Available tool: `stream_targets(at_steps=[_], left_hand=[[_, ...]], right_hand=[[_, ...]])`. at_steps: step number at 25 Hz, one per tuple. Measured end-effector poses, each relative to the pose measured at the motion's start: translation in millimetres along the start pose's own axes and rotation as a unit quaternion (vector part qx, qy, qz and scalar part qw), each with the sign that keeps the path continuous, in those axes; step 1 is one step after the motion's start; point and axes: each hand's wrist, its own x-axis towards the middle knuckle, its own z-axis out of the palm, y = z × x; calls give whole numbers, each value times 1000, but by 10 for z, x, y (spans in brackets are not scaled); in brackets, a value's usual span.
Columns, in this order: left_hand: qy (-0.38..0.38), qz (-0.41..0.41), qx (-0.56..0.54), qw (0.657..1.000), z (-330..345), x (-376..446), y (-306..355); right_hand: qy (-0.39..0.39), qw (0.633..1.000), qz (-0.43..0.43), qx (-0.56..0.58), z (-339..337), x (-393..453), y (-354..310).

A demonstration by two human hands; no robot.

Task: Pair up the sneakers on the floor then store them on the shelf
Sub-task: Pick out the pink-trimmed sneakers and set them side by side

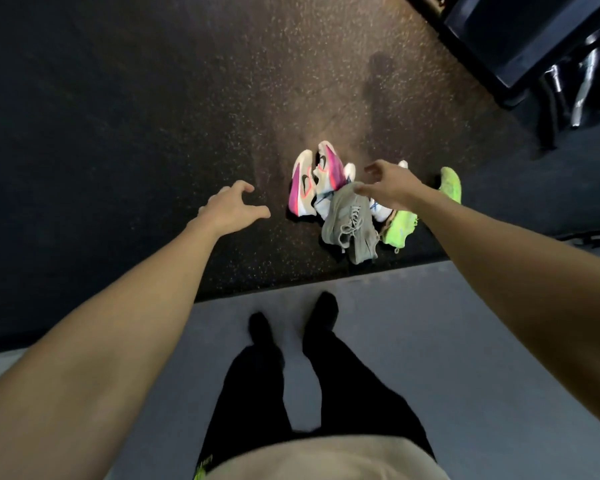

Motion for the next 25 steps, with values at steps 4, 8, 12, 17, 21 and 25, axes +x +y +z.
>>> stream_targets(at_steps=[4,8,12,17,21,25], left_hand=[[17,30,38,999,190,1062,20],[24,57,54,997,689,2225,-29],[39,96,63,993,1260,3190,-124],[72,148,50,985,2063,4310,-224],[81,203,69,973,2506,4820,-152],[76,209,161,962,2798,5208,-88]], right_hand=[[15,1000,7,-6,326,963,82],[46,998,-3,-40,878,2048,378],[89,994,-19,-64,1357,2983,687],[131,988,-42,-66,2016,3962,1089],[142,985,-43,-85,2379,4464,1355],[169,975,-38,-142,2595,4846,1467]])
